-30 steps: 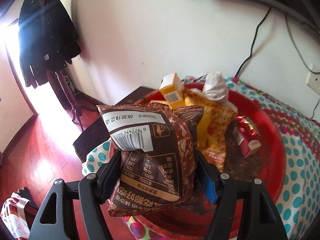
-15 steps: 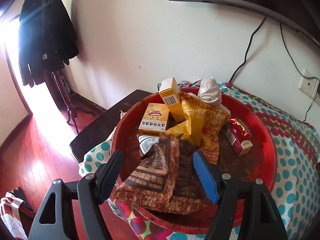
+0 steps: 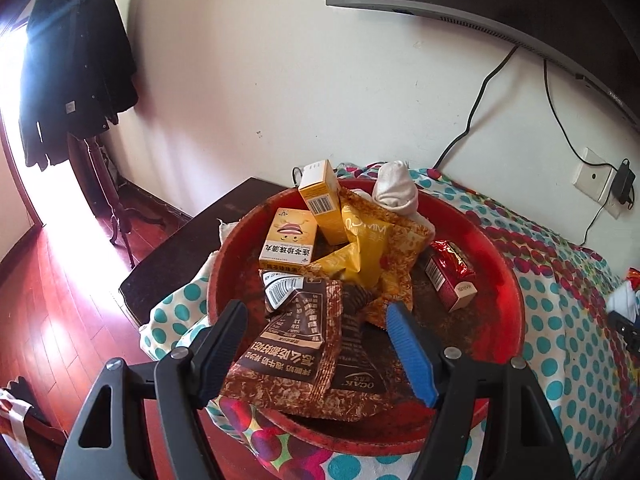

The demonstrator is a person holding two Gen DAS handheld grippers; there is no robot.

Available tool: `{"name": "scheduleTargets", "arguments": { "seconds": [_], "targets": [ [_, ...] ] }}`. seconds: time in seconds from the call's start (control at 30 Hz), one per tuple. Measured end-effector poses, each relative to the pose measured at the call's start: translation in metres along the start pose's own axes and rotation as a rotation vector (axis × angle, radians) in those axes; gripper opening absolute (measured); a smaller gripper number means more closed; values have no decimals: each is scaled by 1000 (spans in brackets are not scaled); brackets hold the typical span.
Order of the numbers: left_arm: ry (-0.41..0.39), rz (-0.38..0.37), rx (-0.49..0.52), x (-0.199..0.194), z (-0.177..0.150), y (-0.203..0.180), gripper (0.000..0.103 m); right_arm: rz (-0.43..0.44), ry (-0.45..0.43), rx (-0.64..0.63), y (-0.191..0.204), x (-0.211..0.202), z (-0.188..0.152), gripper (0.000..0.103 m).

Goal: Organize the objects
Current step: 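Carry the white sock into the red tray and release it with the right gripper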

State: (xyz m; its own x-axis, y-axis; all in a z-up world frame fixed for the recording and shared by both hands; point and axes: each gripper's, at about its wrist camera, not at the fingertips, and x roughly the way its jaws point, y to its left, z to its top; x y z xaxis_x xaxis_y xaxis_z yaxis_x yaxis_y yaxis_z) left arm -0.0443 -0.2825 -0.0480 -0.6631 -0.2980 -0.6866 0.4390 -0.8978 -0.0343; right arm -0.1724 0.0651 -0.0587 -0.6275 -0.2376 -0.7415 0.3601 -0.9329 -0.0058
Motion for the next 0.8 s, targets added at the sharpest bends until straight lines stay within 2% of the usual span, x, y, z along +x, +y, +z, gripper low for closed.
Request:
{"name": "scheduleTargets", "arguments": {
  "seconds": [0.17,0.5,0.8],
  "targets": [
    [4,-13,-10,-3,3,7,75,74,-3,-52,55,3,15,45],
    [2,-4,24,-9,7,17,75,223,50,-173,166,27,30,46],
    [25,-4,16,-4,6,22,75,273,100,-262,232,54,30,47]
  ]
}}
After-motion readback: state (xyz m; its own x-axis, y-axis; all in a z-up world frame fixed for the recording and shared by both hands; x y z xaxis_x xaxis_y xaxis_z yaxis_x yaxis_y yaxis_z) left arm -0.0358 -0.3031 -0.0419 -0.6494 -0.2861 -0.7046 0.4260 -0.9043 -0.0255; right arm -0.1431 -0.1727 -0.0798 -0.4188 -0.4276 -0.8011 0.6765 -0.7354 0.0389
